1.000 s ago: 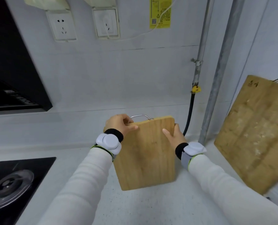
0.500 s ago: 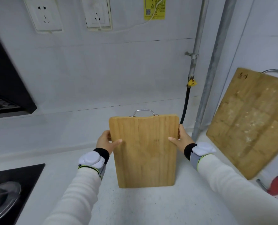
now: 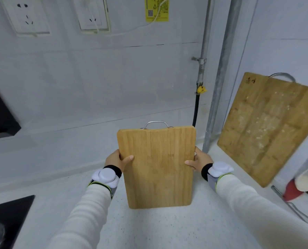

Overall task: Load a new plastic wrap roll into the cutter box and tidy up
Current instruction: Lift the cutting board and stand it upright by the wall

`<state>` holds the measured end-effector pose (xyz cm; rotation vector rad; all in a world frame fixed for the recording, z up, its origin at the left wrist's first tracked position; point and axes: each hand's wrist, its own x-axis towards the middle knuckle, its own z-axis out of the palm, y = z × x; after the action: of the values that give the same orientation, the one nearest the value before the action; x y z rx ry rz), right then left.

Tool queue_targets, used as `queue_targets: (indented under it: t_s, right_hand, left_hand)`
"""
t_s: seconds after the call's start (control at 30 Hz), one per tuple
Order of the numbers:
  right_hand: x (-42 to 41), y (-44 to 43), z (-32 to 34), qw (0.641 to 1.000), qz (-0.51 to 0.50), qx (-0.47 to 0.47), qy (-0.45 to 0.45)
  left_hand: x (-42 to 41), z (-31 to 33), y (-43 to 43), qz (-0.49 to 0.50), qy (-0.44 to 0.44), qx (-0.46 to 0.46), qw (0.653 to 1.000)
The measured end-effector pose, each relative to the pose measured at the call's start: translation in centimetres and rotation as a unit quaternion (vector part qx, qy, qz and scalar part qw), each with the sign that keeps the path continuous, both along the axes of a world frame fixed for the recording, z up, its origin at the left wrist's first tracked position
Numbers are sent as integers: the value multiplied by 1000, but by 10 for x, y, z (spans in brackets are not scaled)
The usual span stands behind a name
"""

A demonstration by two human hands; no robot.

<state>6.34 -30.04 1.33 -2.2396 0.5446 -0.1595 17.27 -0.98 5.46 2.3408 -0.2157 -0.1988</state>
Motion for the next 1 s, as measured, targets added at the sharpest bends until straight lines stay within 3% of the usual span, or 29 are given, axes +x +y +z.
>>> queue_targets:
  t_s: [0.33, 0.7, 1.0]
  right_hand:
    - [-41, -59, 4, 994, -89, 54, -44]
    - [-120, -172, 16, 964, -245, 45, -99]
    - [-159, -227, 1, 958, -284, -9, -52]
  left_hand:
    - [2, 33, -86, -65, 4, -8, 998]
    - [-21, 41, -255, -184, 13, -21, 983]
    - [-25, 29, -351, -241, 75, -65, 965]
